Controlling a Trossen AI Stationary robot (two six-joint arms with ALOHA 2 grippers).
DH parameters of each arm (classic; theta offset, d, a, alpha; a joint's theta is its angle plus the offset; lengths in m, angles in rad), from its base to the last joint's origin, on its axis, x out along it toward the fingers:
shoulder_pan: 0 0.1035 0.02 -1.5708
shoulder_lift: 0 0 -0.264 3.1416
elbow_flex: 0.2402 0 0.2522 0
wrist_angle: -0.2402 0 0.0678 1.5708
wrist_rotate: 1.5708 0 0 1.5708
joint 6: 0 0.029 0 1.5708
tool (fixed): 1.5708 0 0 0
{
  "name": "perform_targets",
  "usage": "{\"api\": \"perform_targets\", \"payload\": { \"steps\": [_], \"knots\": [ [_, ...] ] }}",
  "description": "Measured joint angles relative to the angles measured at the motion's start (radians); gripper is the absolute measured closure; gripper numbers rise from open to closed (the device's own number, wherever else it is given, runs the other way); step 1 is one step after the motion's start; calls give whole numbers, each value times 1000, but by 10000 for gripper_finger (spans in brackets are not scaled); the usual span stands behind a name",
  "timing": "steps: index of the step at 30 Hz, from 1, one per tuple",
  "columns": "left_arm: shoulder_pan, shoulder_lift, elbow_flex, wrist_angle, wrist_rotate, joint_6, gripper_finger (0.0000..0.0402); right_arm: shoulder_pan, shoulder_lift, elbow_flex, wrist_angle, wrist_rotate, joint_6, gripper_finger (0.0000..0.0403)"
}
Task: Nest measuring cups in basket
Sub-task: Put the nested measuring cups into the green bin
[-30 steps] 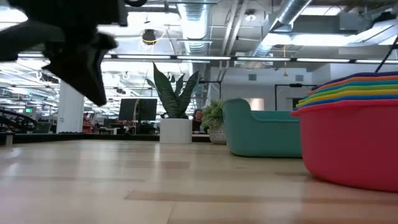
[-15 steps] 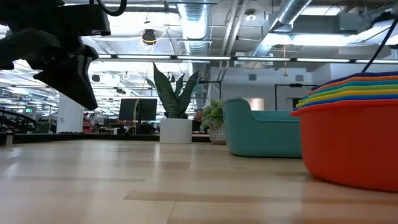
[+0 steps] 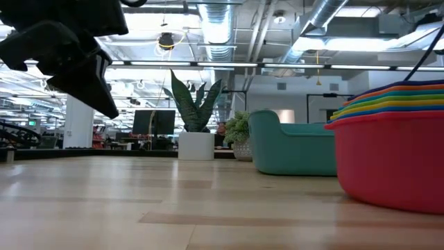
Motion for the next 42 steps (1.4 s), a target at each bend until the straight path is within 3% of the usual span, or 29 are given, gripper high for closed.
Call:
{"api": "perform_targets", "payload": {
  "steps": [14, 22, 28, 35, 42],
  "knots": [
    [3, 0, 0, 1, -20, 24, 401, -27, 16, 0, -216, 55, 89, 397],
    [34, 0, 0, 1, -23, 56, 402, -25, 16, -2, -219, 63, 133, 388],
    [51, 1, 0, 3, -20, 60, 401, -21, 16, -4, -112, 56, 68, 397],
    [51, 1, 0, 3, -16, 57, 401, -21, 15, -79, -60, 55, 64, 389],
    [51, 1, 0, 3, -18, 64, 401, -40, 6, -91, -122, 61, 70, 396]
  ]
}}
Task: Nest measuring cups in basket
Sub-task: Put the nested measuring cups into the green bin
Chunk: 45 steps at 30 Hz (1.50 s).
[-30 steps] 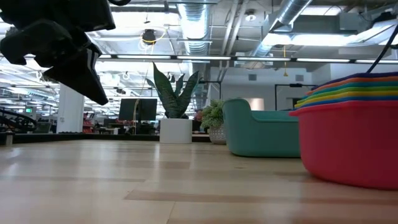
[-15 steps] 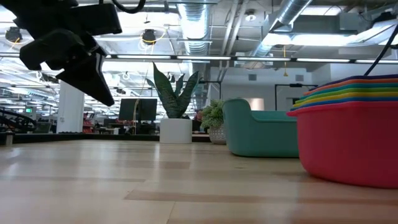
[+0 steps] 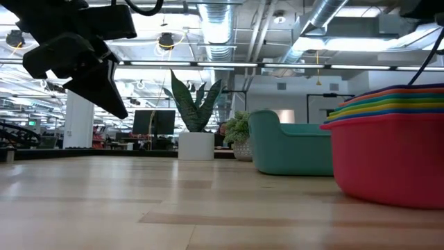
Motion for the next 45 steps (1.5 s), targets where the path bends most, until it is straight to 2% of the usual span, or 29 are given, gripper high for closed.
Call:
{"api": "perform_targets", "payload": {
  "steps": [20, 34, 45],
  "knots": [
    [0, 0, 0, 0, -5, 20, 401, -38, -17, -16, -71, 30, -25, 391],
    [1, 0, 0, 4, -4, -4, 401, -38, -251, -440, 280, 17, -101, 391],
    [40, 0, 0, 8, -4, -31, 401, -27, -351, -573, 309, -9, -104, 389]
  ]
}}
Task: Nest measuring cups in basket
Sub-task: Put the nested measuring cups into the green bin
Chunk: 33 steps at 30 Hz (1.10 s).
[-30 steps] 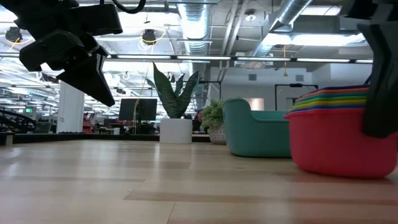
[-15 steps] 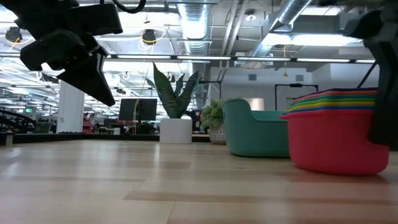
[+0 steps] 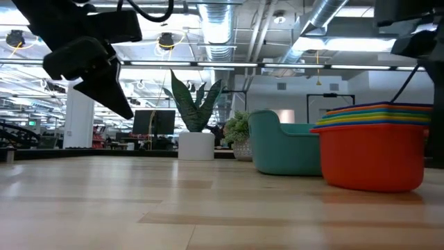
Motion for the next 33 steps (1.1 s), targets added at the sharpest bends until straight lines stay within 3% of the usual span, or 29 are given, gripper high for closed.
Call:
{"api": "perform_targets", "payload": {
  "steps": [11, 16, 24, 29, 33],
  "knots": [
    [23, 0, 0, 0, 5, -3, 401, 60, -18, 60, 125, -26, -103, 384],
    [23, 0, 0, 0, 5, -3, 401, 67, -18, 141, 69, -1, -194, 387],
    [22, 0, 0, 0, 10, -25, 401, 62, -18, 265, -93, 119, -200, 385],
    [22, 0, 0, 0, 26, -25, 401, 49, -18, 276, -151, 86, -206, 376],
    [22, 0, 0, 0, 33, -35, 401, 26, -18, 276, -216, -16, -179, 347]
  ]
}}
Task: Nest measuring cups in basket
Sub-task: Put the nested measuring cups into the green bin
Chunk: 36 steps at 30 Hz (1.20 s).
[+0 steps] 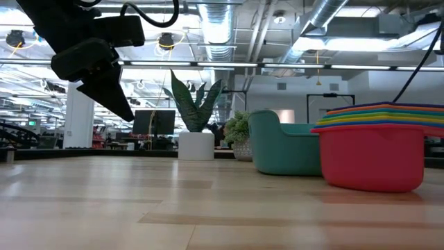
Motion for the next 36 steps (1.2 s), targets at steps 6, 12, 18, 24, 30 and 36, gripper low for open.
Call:
{"api": "perform_targets", "payload": {
  "steps": [6, 12, 18, 24, 30, 36],
  "knots": [
    [0, 0, 0, 0, 0, -11, 401, -31, -11, 0, -52, -70, 5, 266],
    [0, 0, 0, 0, 0, -12, 401, -35, -11, 1, -64, -55, -57, 170],
    [0, 0, 0, 0, 0, -12, 401, -61, -11, 1, -62, -50, -181, 132],
    [0, 0, 0, 0, 23, -12, 401, -89, -11, 1, 14, -37, -183, 132],
    [0, 0, 0, 0, 23, -12, 401, -108, -11, 1, 62, -32, -184, 132],
    [0, 0, 0, 0, 20, -12, 401, -115, -11, 1, 63, -32, -151, 132]
  ]
}}
